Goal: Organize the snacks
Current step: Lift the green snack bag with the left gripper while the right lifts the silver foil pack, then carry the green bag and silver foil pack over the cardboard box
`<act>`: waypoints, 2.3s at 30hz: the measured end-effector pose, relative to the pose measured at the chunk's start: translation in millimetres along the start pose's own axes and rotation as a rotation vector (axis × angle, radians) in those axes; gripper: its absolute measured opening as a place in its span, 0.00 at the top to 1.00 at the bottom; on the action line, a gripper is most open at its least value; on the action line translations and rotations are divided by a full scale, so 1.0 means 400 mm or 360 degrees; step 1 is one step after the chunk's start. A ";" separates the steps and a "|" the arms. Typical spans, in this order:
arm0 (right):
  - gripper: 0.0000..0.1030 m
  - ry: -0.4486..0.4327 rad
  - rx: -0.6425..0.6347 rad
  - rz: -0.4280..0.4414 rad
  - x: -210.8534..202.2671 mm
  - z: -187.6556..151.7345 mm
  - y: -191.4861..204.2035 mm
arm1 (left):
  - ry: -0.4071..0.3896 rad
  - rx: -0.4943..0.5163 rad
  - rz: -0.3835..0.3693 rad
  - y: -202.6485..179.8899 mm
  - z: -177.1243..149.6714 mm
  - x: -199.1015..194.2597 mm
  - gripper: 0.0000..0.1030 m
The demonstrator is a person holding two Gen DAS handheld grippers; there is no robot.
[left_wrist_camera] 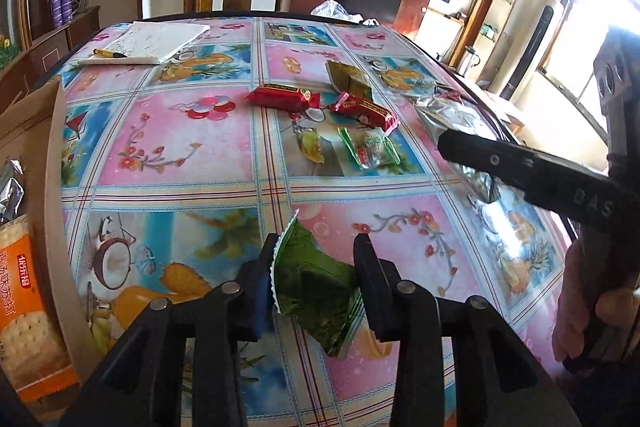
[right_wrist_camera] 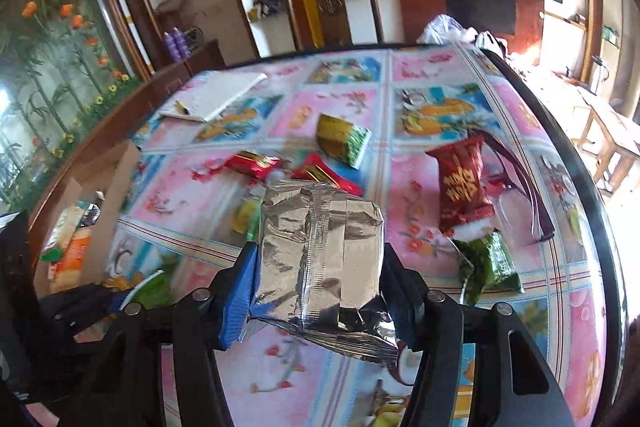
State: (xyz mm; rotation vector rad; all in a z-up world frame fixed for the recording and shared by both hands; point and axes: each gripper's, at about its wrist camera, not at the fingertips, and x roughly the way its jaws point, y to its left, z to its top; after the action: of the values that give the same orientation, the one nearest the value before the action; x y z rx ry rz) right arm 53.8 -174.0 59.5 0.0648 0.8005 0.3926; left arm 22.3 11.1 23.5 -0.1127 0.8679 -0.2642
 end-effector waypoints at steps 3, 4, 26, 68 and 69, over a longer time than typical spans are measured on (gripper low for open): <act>0.39 0.0005 -0.0002 0.0083 0.003 -0.004 0.024 | -0.0023 -0.0011 0.0009 0.005 0.003 -0.008 0.66; 0.39 0.0013 -0.0007 0.0103 0.007 -0.006 0.033 | -0.0027 -0.0013 0.0007 0.007 0.004 -0.009 0.66; 0.39 0.0032 -0.0076 0.0153 0.027 -0.033 0.093 | -0.0184 -0.0136 0.0017 0.078 0.039 -0.070 0.65; 0.39 -0.0114 -0.0163 0.0261 -0.017 -0.045 0.233 | -0.0449 -0.0442 0.0246 0.292 -0.041 -0.320 0.65; 0.39 -0.0113 -0.0159 0.0292 -0.016 -0.044 0.253 | -0.0458 -0.0465 0.0261 0.312 -0.051 -0.335 0.65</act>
State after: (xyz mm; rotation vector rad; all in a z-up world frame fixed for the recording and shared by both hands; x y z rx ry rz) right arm 5.2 -84.2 72.1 0.0587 0.7057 0.6003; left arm -52.9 168.2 83.7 -0.3420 0.6201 0.0347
